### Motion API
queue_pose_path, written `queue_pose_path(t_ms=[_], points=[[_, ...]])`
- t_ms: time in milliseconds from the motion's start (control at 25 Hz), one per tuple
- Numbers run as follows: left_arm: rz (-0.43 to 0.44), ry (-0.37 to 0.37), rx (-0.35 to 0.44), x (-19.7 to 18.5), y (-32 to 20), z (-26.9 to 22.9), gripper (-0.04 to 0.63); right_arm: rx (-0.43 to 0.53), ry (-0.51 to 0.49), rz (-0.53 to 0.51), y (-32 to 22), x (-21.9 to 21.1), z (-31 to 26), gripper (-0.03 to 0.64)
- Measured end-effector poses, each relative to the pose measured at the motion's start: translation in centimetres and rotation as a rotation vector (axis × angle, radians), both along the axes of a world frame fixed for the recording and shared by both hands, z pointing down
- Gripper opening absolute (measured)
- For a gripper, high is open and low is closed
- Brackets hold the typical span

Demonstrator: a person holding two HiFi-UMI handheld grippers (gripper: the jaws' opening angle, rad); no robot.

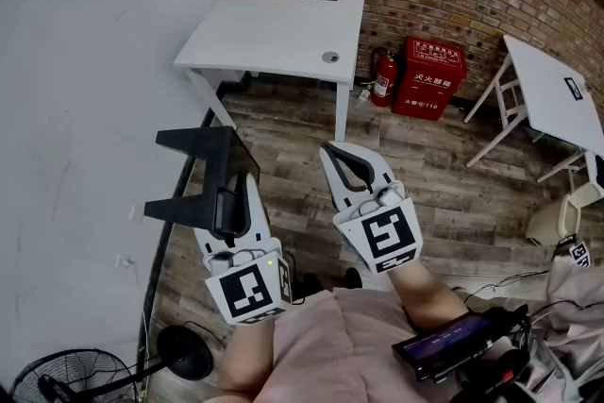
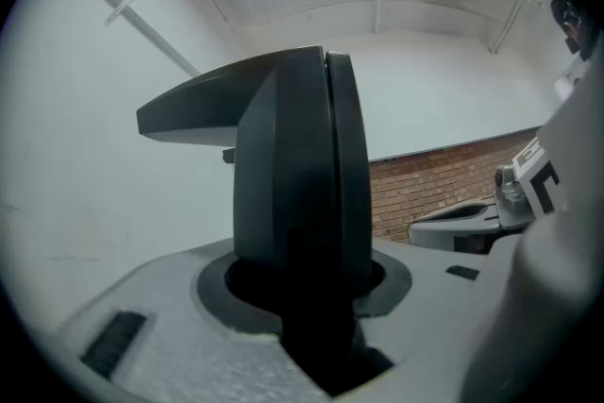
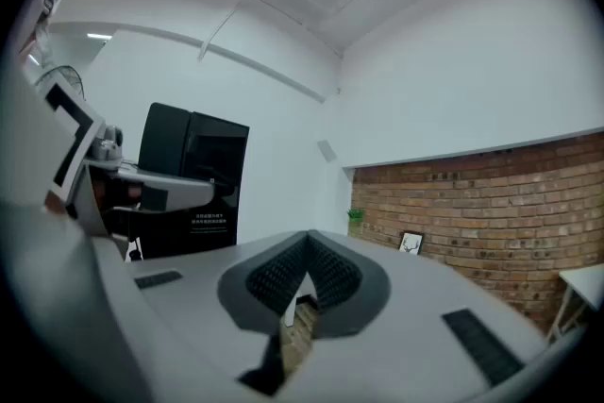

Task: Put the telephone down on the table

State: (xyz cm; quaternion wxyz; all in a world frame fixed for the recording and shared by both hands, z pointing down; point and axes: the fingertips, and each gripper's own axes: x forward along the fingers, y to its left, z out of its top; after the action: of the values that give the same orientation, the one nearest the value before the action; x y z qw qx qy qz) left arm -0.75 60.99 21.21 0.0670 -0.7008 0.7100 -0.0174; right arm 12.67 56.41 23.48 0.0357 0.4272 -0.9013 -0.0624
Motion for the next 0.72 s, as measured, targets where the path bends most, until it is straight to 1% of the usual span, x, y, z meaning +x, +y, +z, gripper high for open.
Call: queue_pose_path(t_ms=[320, 480, 520, 560, 600, 720], points=[[-0.003, -0.002, -0.011, 0.4, -0.2, 0.7, 0.164, -0.017, -0.002, -0.003, -0.1, 0.5, 0.4, 0.003], [-0.008, -0.003, -0.017, 0.8, -0.3, 1.1, 0.164, -0.017, -0.024, 0.003, -0.2, 1.5, 0.5, 0.005], [-0.009, -0.003, -0.018, 1.1, -0.3, 1.1, 0.164, -0.02, -0.022, -0.003, -0.4, 1.8, 0.7, 0.054], [-0.011, -0.003, -0.019, 1.3, -0.4, 1.1, 0.164, -0.018, -0.021, -0.01, -0.6, 2.2, 0.7, 0.178], [-0.013, -0.003, -0.02, 1.7, -0.5, 1.2, 0.164, -0.015, -0.021, -0.013, -0.8, 2.6, 0.8, 0.195], [-0.019, -0.005, -0.022, 2.8, -0.7, 1.3, 0.164, -0.019, -0.026, -0.013, -1.2, 3.6, 0.8, 0.196]])
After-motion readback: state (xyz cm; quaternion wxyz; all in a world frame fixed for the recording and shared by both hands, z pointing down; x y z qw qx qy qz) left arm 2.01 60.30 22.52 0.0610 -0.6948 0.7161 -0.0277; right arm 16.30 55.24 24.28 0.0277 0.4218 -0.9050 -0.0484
